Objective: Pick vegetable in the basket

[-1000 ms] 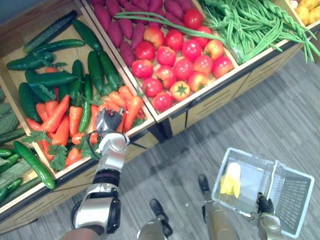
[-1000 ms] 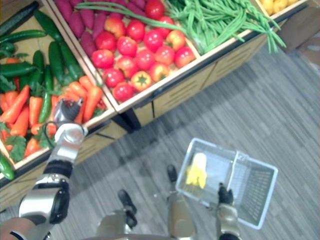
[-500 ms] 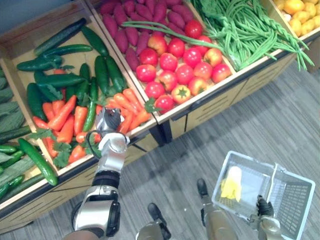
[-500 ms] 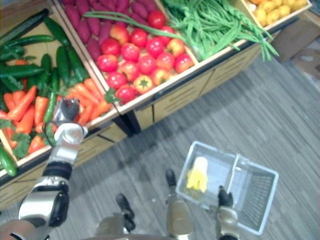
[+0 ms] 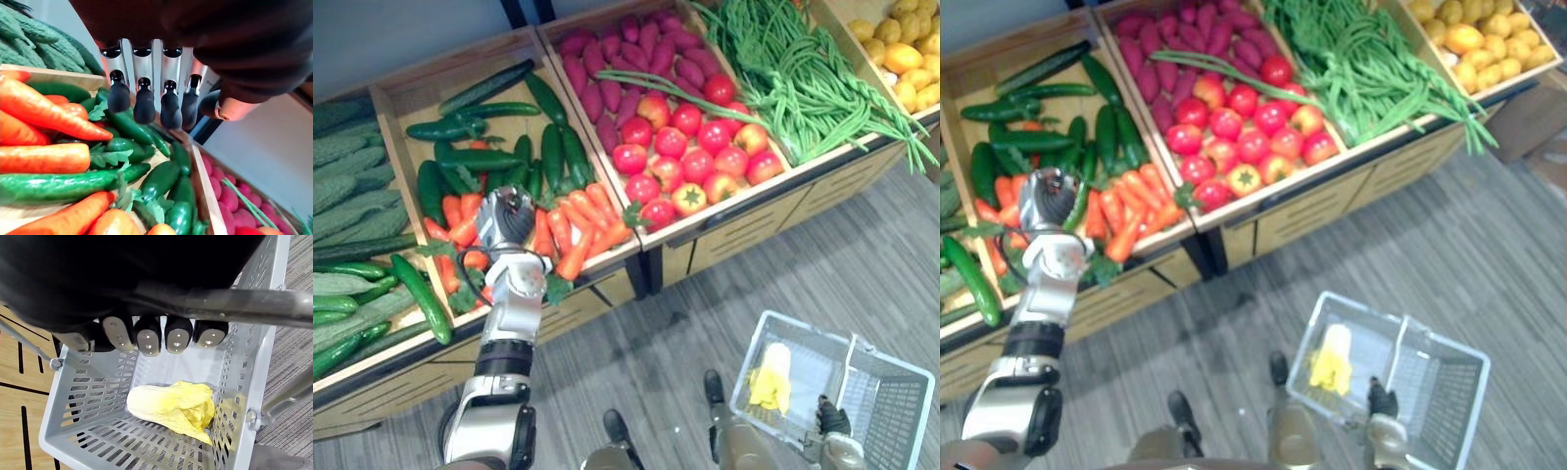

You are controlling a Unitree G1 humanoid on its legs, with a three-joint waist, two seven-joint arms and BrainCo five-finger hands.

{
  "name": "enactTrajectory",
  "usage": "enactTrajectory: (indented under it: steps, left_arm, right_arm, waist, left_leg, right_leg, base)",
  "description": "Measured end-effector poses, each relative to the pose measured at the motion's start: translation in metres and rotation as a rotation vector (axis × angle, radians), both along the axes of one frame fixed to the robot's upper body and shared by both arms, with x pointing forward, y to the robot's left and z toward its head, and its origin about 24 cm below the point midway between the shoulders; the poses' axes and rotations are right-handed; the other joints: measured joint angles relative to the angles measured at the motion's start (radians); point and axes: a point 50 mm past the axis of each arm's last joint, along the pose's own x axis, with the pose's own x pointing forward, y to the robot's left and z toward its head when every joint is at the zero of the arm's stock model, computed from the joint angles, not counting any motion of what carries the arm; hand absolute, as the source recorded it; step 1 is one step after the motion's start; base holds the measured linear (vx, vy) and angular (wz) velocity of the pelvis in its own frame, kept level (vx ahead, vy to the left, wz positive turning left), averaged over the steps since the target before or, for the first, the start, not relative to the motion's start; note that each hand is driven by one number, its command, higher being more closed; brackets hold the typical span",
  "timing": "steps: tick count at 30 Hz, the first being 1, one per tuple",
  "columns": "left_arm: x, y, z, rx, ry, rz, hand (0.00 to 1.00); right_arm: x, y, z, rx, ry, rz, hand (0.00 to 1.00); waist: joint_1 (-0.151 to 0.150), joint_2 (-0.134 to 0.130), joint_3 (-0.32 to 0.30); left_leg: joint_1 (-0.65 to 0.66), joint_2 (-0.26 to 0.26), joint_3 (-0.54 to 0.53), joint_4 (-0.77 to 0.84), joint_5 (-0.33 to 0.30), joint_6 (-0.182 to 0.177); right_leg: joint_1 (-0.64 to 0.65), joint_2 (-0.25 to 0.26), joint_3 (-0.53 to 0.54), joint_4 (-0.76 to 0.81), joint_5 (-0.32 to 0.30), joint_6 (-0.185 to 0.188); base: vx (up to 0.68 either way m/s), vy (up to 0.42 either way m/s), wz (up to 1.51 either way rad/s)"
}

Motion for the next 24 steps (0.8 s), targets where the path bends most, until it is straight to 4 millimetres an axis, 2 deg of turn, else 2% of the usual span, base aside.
enactTrajectory:
  steps: [4,8,10,12,24]
  left_arm:
    - [-0.006,-0.001,-0.003,0.009,0.010,-0.020,0.00]
    - [-0.030,-0.024,-0.036,0.047,0.145,-0.154,0.00]
    - [-0.036,-0.027,-0.052,0.035,0.218,-0.180,0.00]
    - [-0.040,-0.029,-0.059,0.034,0.249,-0.187,0.00]
    - [-0.039,-0.034,-0.062,0.050,0.268,-0.208,0.00]
  right_arm:
    - [-0.003,0.000,-0.002,0.011,0.006,-0.016,1.00]
    - [-0.012,0.004,-0.006,0.036,0.020,-0.053,1.00]
    - [-0.012,0.005,-0.006,0.039,0.020,-0.052,1.00]
    - [-0.012,0.005,-0.006,0.039,0.020,-0.050,1.00]
    - [-0.009,0.006,-0.005,0.029,0.016,-0.018,1.00]
  waist:
    - [-0.001,-0.003,-0.013]
    - [0.002,-0.003,-0.035]
    - [0.003,-0.004,-0.035]
    - [0.004,-0.004,-0.036]
    - [0.005,-0.004,-0.050]
  left_leg:
    - [-0.003,-0.004,-0.006,-0.001,0.000,0.001]
    - [-0.001,-0.003,-0.005,-0.003,0.000,0.000]
    - [0.000,-0.004,-0.002,-0.003,0.000,0.000]
    - [0.004,-0.004,0.002,-0.003,0.000,0.000]
    - [-0.007,-0.003,0.019,-0.002,0.000,0.000]
  right_leg:
    - [0.000,-0.002,-0.003,-0.001,0.000,0.000]
    - [0.001,-0.003,-0.003,-0.003,0.000,0.000]
    - [0.001,-0.003,0.000,-0.002,0.000,0.000]
    - [0.001,-0.001,0.006,-0.002,0.001,0.002]
    - [-0.019,0.000,0.017,-0.002,0.004,0.005]
  base:
    - [0.01,-0.006,0.03]
    - [0.03,-0.001,0.00]
    - [0.00,0.000,0.00]
    - [-0.01,-0.015,-0.06]
    - [0.00,-0.005,-0.03]
